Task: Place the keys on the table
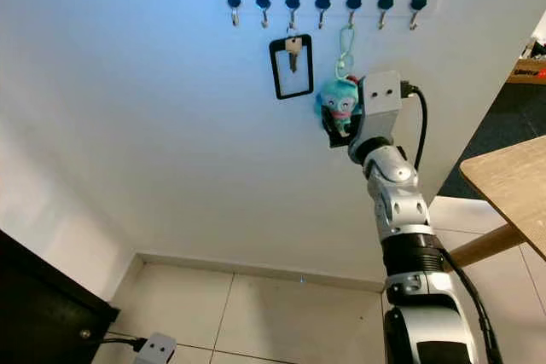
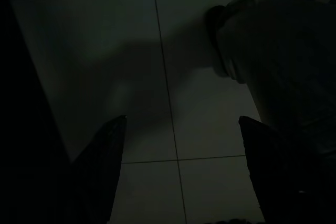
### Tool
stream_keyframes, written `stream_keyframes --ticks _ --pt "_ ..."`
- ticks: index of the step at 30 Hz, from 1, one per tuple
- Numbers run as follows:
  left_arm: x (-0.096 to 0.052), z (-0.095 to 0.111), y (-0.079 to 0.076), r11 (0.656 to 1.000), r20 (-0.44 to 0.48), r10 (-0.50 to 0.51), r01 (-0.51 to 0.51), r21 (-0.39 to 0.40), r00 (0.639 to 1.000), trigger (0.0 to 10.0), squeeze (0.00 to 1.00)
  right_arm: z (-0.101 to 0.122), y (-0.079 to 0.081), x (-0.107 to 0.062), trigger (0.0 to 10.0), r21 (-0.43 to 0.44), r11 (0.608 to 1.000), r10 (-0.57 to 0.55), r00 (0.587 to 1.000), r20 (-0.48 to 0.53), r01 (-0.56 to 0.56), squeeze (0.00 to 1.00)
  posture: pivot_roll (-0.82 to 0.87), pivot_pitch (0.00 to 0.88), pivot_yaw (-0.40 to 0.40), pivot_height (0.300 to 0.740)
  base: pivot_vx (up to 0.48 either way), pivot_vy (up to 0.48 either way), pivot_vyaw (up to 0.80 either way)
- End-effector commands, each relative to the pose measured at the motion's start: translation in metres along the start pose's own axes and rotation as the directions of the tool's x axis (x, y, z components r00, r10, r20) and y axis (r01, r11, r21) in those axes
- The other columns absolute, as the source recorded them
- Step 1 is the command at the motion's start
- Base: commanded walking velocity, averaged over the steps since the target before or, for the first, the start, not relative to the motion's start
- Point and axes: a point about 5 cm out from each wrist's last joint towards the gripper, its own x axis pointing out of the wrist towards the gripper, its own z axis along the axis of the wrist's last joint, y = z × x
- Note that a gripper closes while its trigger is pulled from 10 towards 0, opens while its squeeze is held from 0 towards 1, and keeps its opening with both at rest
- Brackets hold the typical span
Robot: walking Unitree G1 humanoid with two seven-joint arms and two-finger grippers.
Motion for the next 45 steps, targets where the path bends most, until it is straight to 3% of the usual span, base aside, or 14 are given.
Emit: stream_keyframes --ticks 1,10,11,12,13,14,19,24,45 --pt "-0.001 -0.007 0.001 1.000 -0.016 -0.013 0.013 0.009 1.000 10.0 0.00 0.007 -0.002 0.001 0.0 0.009 1.000 -0.015 0.999 0.031 0.015 0.00 -0.12 0.068 0.060 0.740 0.000 0.000 0.00" --pt "-0.001 -0.006 0.001 1.000 -0.015 -0.012 0.012 0.011 1.000 10.0 0.00 0.009 -0.004 0.002 0.0 0.009 1.000 -0.029 0.999 0.038 0.028 0.00 -0.12 0.067 0.062 0.740 0.000 0.000 0.00" --pt "-0.001 -0.006 0.001 1.000 -0.016 -0.012 0.012 0.011 1.000 10.0 0.00 0.010 -0.004 0.002 1.1 0.010 1.000 -0.030 0.999 0.040 0.030 0.00 -0.12 0.067 0.062 0.740 0.000 0.000 0.00" --pt "-0.001 -0.006 0.001 1.000 -0.016 -0.012 0.012 0.012 1.000 10.0 0.00 0.010 -0.004 0.002 4.4 0.011 0.999 -0.032 0.999 0.042 0.031 0.00 -0.12 0.067 0.062 0.740 0.000 0.000 0.00" --pt "-0.001 -0.006 0.001 1.000 -0.016 -0.012 0.012 0.012 1.000 10.0 0.00 0.010 -0.004 0.002 4.4 0.011 0.999 -0.032 0.999 0.042 0.031 0.00 -0.12 0.067 0.062 0.740 0.000 0.000 0.00" --pt "-0.001 -0.006 0.001 1.000 -0.016 -0.012 0.013 0.013 1.000 10.0 0.00 0.010 -0.004 0.001 10.0 0.015 0.999 -0.031 0.998 0.047 0.030 0.00 -0.12 0.067 0.062 0.740 0.000 0.000 0.00" --pt "-0.001 -0.006 0.001 1.000 -0.016 -0.013 0.013 0.015 1.000 10.0 0.00 0.015 -0.003 0.000 10.0 0.040 0.999 -0.022 0.996 0.088 0.019 0.00 -0.12 0.067 0.062 0.740 0.000 0.000 0.00" --pt "-0.001 -0.006 0.002 1.000 -0.017 -0.013 0.014 0.020 1.000 10.0 0.00 0.033 0.000 -0.003 10.0 0.087 0.996 0.004 0.979 0.206 -0.022 0.00 -0.13 0.067 0.064 0.740 0.000 0.000 0.00" --pt "-0.001 -0.005 0.001 0.999 -0.017 -0.015 0.015 0.035 1.000 10.0 0.00 0.052 0.012 -0.006 10.0 0.132 0.983 0.077 0.941 0.330 -0.127 0.00 -0.13 0.058 0.061 0.740 0.000 0.000 0.00"
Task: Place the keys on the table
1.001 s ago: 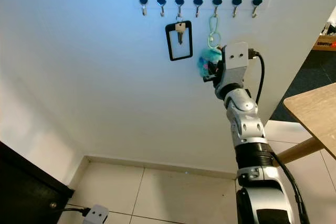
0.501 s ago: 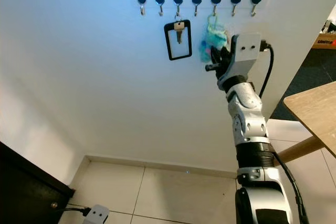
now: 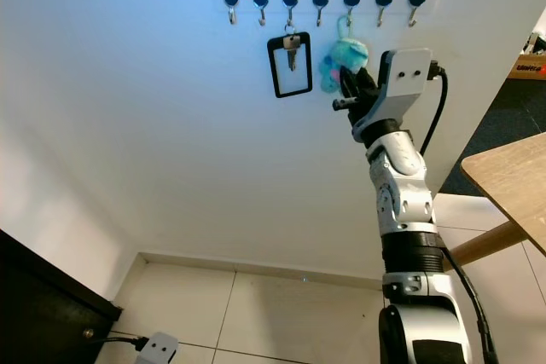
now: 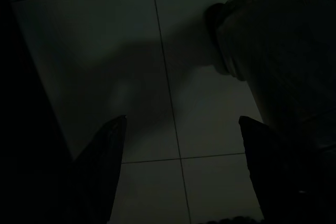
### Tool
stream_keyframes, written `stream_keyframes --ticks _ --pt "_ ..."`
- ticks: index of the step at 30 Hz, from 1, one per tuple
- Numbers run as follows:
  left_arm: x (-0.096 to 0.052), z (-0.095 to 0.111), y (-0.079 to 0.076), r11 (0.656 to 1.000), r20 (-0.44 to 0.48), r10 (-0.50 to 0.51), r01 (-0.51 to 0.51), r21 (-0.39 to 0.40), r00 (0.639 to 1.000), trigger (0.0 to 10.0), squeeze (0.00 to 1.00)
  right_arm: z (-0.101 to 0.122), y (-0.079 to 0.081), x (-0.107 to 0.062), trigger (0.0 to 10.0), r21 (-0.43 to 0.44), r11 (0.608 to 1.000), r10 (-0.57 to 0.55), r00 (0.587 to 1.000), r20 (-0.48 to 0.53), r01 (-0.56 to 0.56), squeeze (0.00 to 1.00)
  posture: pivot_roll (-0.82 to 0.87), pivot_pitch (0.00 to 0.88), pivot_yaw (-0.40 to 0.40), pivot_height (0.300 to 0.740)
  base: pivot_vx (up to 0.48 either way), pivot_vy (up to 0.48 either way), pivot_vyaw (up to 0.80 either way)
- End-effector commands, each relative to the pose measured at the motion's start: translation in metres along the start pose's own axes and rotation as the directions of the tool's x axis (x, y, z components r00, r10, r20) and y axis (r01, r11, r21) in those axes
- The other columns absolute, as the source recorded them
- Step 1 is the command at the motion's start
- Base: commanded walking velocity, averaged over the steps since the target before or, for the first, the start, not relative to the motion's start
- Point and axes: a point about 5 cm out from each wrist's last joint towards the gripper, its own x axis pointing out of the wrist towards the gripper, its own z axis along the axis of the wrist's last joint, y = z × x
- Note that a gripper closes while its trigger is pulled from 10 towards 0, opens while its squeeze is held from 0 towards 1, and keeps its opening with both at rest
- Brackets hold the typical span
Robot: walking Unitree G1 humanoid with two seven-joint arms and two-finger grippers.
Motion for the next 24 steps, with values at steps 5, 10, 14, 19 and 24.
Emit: stream_keyframes --ticks 5,10,14,19,24 --pt "-0.001 -0.006 0.002 1.000 -0.021 -0.006 0.006 0.017 1.000 10.0 0.00 0.014 0.016 0.001 10.0 0.045 0.994 0.099 0.991 0.092 -0.103 0.00 -0.13 0.058 0.061 0.740 0.000 0.000 0.00" --pt "-0.001 -0.006 0.002 1.000 -0.022 -0.008 0.009 0.020 1.000 10.0 0.00 0.017 0.021 0.000 10.0 0.057 0.989 0.133 0.985 0.109 -0.139 0.00 -0.13 0.058 0.061 0.740 0.000 0.000 0.00" --pt "-0.001 -0.006 0.002 1.000 -0.022 -0.010 0.010 0.019 1.000 10.0 0.00 0.016 0.024 0.000 10.0 0.057 0.985 0.159 0.983 0.096 -0.165 0.00 -0.13 0.058 0.062 0.740 0.000 0.000 0.00" --pt "-0.001 -0.006 0.002 1.000 -0.023 -0.009 0.010 0.019 1.000 10.0 0.00 0.014 0.038 -0.004 10.0 0.061 0.960 0.267 0.960 0.088 -0.273 0.00 -0.13 0.058 0.062 0.740 0.000 0.000 0.00" --pt "-0.001 -0.006 0.002 1.000 -0.023 -0.009 0.010 0.020 1.000 10.0 0.00 0.017 0.050 -0.009 10.0 0.073 0.928 0.357 0.927 0.113 -0.366 0.00 -0.13 0.060 0.064 0.740 0.000 0.000 0.00"
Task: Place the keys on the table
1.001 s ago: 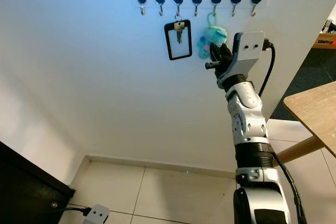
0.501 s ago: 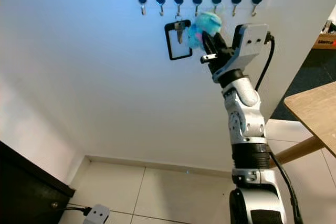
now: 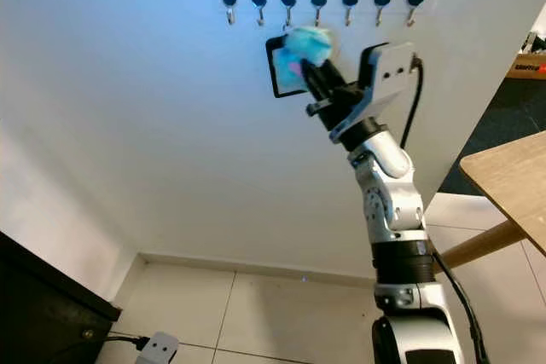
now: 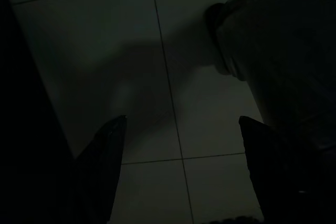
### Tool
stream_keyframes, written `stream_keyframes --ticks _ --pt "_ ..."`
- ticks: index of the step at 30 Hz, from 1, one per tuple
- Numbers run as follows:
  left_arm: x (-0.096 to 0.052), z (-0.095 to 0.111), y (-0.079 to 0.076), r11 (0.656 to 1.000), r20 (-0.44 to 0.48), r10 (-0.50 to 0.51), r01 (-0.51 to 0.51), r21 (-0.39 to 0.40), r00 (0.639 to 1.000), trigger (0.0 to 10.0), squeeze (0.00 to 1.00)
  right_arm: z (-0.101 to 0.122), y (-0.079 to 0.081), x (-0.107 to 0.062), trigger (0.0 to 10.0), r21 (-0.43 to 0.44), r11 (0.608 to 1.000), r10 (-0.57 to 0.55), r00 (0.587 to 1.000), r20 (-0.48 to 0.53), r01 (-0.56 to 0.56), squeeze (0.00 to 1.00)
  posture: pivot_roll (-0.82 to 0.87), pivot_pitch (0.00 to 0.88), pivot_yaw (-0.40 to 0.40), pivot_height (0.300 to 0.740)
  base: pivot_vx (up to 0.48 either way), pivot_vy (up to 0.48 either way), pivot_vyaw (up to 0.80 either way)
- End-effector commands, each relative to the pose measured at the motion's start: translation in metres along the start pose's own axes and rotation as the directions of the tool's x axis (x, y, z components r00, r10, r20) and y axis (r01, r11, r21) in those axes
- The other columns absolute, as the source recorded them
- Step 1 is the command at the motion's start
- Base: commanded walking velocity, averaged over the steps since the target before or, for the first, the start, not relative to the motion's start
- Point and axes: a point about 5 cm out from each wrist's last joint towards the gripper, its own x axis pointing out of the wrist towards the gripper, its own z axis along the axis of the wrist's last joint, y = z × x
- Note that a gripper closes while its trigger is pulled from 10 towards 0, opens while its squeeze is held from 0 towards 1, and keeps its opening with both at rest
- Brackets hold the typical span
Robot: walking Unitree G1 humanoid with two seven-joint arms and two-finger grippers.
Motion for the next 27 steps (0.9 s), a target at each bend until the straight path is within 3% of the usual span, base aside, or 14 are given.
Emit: stream_keyframes --ticks 1,7,10,11,16,17,19,22,23,25,27 --pt "-0.001 -0.007 0.002 1.000 -0.022 -0.009 0.009 0.009 1.000 10.0 0.00 0.003 0.006 0.001 10.0 0.010 0.999 0.037 0.999 0.012 -0.037 0.00 -0.13 0.060 0.064 0.740 0.000 0.000 0.00" --pt "-0.001 -0.007 0.002 1.000 -0.022 -0.010 0.010 0.012 1.000 10.0 0.00 0.005 0.010 0.002 10.0 0.022 0.997 0.075 0.997 0.013 -0.075 0.00 -0.13 0.061 0.066 0.740 0.000 0.000 0.00" --pt "-0.001 -0.007 0.002 1.000 -0.022 -0.008 0.009 0.012 1.000 10.0 0.00 -0.012 0.014 -0.003 10.0 0.008 0.995 0.100 0.989 -0.108 -0.100 0.00 -0.13 0.062 0.067 0.740 0.000 0.000 0.00" --pt "-0.001 -0.007 0.003 1.000 -0.018 -0.003 0.002 -0.005 1.000 10.0 0.00 -0.031 0.014 -0.011 10.0 -0.036 0.992 0.110 0.965 -0.239 -0.122 0.00 -0.13 0.062 0.067 0.740 0.000 0.000 0.00" --pt "-0.001 -0.008 0.003 0.999 -0.013 0.009 -0.009 -0.033 1.000 10.0 0.00 -0.050 0.016 -0.020 10.0 -0.052 0.987 0.124 0.929 -0.347 -0.152 0.00 -0.13 0.064 0.068 0.740 0.000 0.000 0.00" --pt "-0.002 -0.008 0.004 0.996 -0.001 0.030 -0.030 -0.088 1.000 10.0 0.00 -0.074 0.016 -0.035 10.0 -0.054 0.983 0.129 0.873 -0.470 -0.174 0.00 -0.13 0.064 0.068 0.740 0.000 0.000 0.00" --pt "-0.002 -0.008 0.004 0.996 -0.001 0.030 -0.030 -0.088 1.000 10.0 0.00 -0.074 0.016 -0.035 10.0 -0.054 0.983 0.129 0.873 -0.470 -0.174 0.00 -0.13 0.064 0.068 0.740 0.000 0.000 0.00" --pt "-0.002 -0.008 0.006 0.982 0.030 0.072 -0.066 -0.176 0.997 10.0 0.00 -0.110 0.010 -0.061 10.0 -0.056 0.988 0.078 0.775 -0.627 -0.145 0.00 -0.13 0.067 0.066 0.740 0.000 0.000 0.00" --pt "-0.002 -0.008 0.006 0.982 0.030 0.072 -0.066 -0.176 0.997 10.0 0.00 -0.110 0.010 -0.061 10.0 -0.056 0.988 0.078 0.775 -0.627 -0.145 0.00 -0.13 0.067 0.066 0.740 0.000 0.000 0.00" --pt "-0.002 -0.007 0.007 0.967 0.061 0.113 -0.095 -0.238 0.992 10.0 0.00 -0.139 0.006 -0.088 10.0 -0.021 0.998 0.026 0.692 -0.721 -0.060 0.00 -0.13 0.067 0.066 0.740 0.000 0.000 0.00" --pt "-0.003 -0.004 0.009 0.943 0.110 0.158 -0.117 -0.310 0.981 10.0 0.00 -0.171 -0.001 -0.129 10.0 -0.082 0.996 -0.080 0.561 -0.824 0.021 0.00 -0.12 0.064 0.060 0.740 0.000 0.000 0.00"
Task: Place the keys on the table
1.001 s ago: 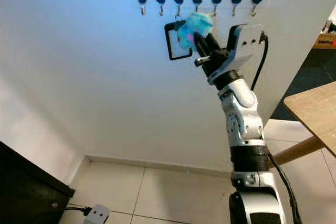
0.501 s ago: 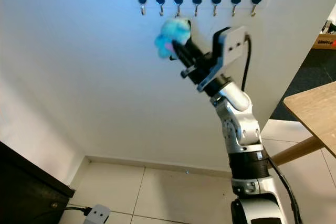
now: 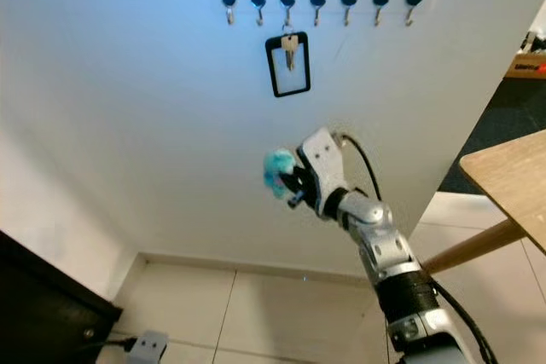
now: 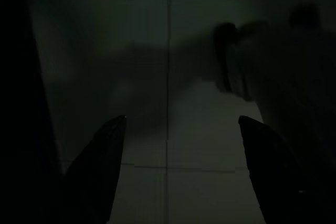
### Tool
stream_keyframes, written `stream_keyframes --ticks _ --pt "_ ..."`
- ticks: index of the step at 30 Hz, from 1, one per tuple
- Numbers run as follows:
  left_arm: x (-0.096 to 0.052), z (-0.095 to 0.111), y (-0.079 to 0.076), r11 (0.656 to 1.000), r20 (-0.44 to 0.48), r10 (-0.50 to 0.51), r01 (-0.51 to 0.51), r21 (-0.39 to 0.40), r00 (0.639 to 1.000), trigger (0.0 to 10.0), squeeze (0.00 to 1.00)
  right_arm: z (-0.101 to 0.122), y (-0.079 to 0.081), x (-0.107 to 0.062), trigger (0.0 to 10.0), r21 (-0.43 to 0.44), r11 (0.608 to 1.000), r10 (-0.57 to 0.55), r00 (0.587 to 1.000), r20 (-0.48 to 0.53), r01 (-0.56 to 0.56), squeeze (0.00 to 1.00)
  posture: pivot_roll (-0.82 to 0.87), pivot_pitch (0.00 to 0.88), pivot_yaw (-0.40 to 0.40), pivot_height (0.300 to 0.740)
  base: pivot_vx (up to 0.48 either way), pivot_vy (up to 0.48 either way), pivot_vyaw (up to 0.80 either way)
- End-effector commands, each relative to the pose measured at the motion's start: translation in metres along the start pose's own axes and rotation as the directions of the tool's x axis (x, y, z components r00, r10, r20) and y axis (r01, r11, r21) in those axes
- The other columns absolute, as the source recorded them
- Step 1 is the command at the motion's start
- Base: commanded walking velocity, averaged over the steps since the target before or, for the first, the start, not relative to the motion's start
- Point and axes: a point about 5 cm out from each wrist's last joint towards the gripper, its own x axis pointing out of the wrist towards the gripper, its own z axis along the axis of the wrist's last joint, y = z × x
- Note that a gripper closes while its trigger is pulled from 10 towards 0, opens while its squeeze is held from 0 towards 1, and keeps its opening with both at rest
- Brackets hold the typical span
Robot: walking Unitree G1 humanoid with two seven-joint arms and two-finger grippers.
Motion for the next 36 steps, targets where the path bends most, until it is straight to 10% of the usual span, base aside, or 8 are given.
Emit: stream_keyframes --ticks 1,11,22,24,25,27,30,36 --pt "-0.001 -0.001 0.001 0.996 0.052 0.039 -0.034 -0.084 0.998 10.0 0.00 -0.058 0.001 -0.009 10.0 0.014 0.996 -0.085 0.977 -0.194 0.089 0.00 -0.12 0.064 0.060 0.740 0.000 0.000 0.00" --pt "-0.017 0.073 0.060 0.990 0.317 0.108 -0.074 -0.118 0.942 10.0 0.00 -0.124 -0.005 -0.039 10.0 0.065 0.935 -0.293 0.865 -0.406 0.347 0.00 -0.11 0.052 0.058 0.740 0.000 0.000 0.00" --pt "-0.065 0.181 0.089 0.997 0.740 -0.036 0.069 -0.014 0.672 10.0 0.00 -0.205 0.036 -0.094 10.0 0.065 0.911 -0.251 0.671 -0.697 0.408 0.00 -0.10 0.039 0.051 0.740 0.000 0.000 0.00" --pt "-0.075 0.198 0.087 0.992 0.790 -0.107 0.114 0.048 0.603 10.0 0.00 -0.212 0.042 -0.100 10.0 0.058 0.917 -0.236 0.652 -0.721 0.396 0.00 -0.10 0.038 0.051 0.740 0.000 0.000 0.00" --pt "-0.095 0.225 0.076 0.961 0.857 -0.253 0.221 0.168 0.449 10.0 0.00 -0.219 0.049 -0.106 10.0 0.039 0.932 -0.212 0.629 -0.748 0.360 0.00 -0.10 0.041 0.051 0.740 0.000 0.000 0.00" --pt "-0.114 0.245 0.068 0.921 0.882 -0.352 0.284 0.267 0.312 10.0 0.00 -0.223 0.053 -0.110 10.0 0.031 0.941 -0.197 0.619 -0.760 0.338 0.00 -0.10 0.043 0.050 0.740 0.000 0.000 0.00" --pt "-0.121 0.251 0.066 0.908 0.887 -0.376 0.296 0.296 0.267 10.0 0.00 -0.224 0.054 -0.111 10.0 0.029 0.943 -0.193 0.616 -0.764 0.331 0.00 -0.10 0.043 0.050 0.740 0.000 0.000 0.00" --pt "-0.176 0.296 0.046 0.836 0.874 -0.485 0.281 0.472 -0.023 10.0 0.00 -0.232 0.054 -0.124 10.0 0.036 0.944 -0.172 0.585 -0.792 0.327 0.00 -0.10 0.049 0.050 0.740 0.000 0.000 -0.26"
